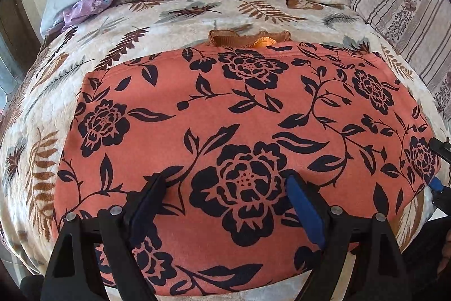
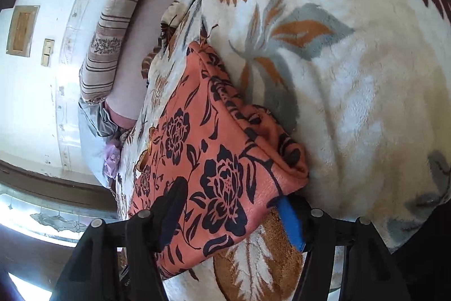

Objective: Fold small clothes

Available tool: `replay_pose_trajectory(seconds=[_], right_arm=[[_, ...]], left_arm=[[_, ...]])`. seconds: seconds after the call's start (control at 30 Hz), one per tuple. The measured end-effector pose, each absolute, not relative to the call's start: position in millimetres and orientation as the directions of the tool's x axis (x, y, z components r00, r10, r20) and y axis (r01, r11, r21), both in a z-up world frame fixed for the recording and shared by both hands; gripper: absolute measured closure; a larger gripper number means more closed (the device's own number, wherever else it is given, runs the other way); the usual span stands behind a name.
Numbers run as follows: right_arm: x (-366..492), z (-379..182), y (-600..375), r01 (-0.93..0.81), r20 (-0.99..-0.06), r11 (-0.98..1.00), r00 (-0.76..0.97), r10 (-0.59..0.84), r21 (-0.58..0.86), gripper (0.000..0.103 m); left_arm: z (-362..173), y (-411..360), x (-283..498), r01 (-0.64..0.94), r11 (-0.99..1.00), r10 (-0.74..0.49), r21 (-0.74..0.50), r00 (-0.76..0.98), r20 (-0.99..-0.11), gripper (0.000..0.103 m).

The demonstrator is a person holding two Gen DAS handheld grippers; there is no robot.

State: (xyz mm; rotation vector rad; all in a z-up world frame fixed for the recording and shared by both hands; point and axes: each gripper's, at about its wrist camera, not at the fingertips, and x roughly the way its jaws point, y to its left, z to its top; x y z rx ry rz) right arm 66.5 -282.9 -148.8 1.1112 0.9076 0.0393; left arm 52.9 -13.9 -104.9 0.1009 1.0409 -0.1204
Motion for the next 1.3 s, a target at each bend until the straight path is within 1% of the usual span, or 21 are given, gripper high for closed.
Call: replay_pose_trajectory(seconds=[0.23, 0.33, 0.53, 0.6, 0.7, 0.73, 0.93, 1.03, 1.1, 1.17, 1.23, 1.27, 1.3], right_arm=[[67, -148, -284, 0.394, -0.614, 0.491, 0.646, 0.453, 0.777, 0.037], [69, -144, -282, 0.406, -0.629, 0.499, 0.635, 0.448, 0.765, 0.037], [72, -139, -281, 0.413, -0.645, 0.514, 0.625, 0.440, 0.752, 0.037], [73, -140, -280, 0.412, -0.647, 0.519, 0.623, 0.440, 0.749, 0.037], [72, -141, -281, 0.411, -0.648, 0.520, 0.623, 0.439, 0.748, 0.037], [72, -142, -281, 0.411, -0.648, 0.521, 0.621, 0.441, 0.748, 0.037], [76, -138, -280, 0.400, -0.662, 0.553, 0.611, 0.433, 0.731, 0.038], [77, -141, -279, 0.419, -0.688, 0.570, 0.594, 0.416, 0.707, 0.052], [79, -142, -279, 0.436, -0.725, 0.605, 0.566, 0.391, 0.666, 0.083], [83, -136, -277, 0.421, -0.758, 0.664, 0.542, 0.363, 0.619, 0.092], [82, -108, -268, 0.376, -0.785, 0.765, 0.562, 0.260, 0.523, 0.093], [79, -84, -259, 0.339, -0.774, 0.816, 0.602, 0.195, 0.469, 0.093], [76, -72, -255, 0.315, -0.761, 0.834, 0.623, 0.178, 0.453, 0.093]], left_arm=[[-104, -14, 54, 0.149, 0.989, -0.051, 0.027, 0.497, -0.866, 0.015], [-102, -15, 53, 0.151, 0.988, -0.045, 0.034, 0.493, -0.869, 0.015], [-84, -14, 47, 0.153, 0.988, -0.058, 0.030, 0.542, -0.839, 0.015], [-89, -15, 50, 0.153, 0.987, -0.048, 0.040, 0.534, -0.844, 0.015], [-107, -15, 57, 0.153, 0.987, -0.031, 0.050, 0.484, -0.875, 0.014], [-107, -14, 56, 0.153, 0.987, -0.035, 0.048, 0.498, -0.866, 0.013], [-97, -13, 56, 0.149, 0.987, -0.029, 0.056, 0.517, -0.855, 0.013], [-106, -13, 61, 0.154, 0.987, -0.038, 0.044, 0.492, -0.870, 0.013], [-110, -12, 61, 0.144, 0.989, -0.037, 0.040, 0.498, -0.866, 0.009], [-110, -12, 62, 0.147, 0.988, -0.036, 0.043, 0.496, -0.867, 0.009], [-110, -12, 62, 0.152, 0.987, -0.037, 0.044, 0.494, -0.869, 0.009], [-109, -12, 62, 0.152, 0.987, -0.037, 0.044, 0.494, -0.869, 0.009], [-110, -12, 62, 0.150, 0.988, -0.037, 0.043, 0.494, -0.869, 0.009]])
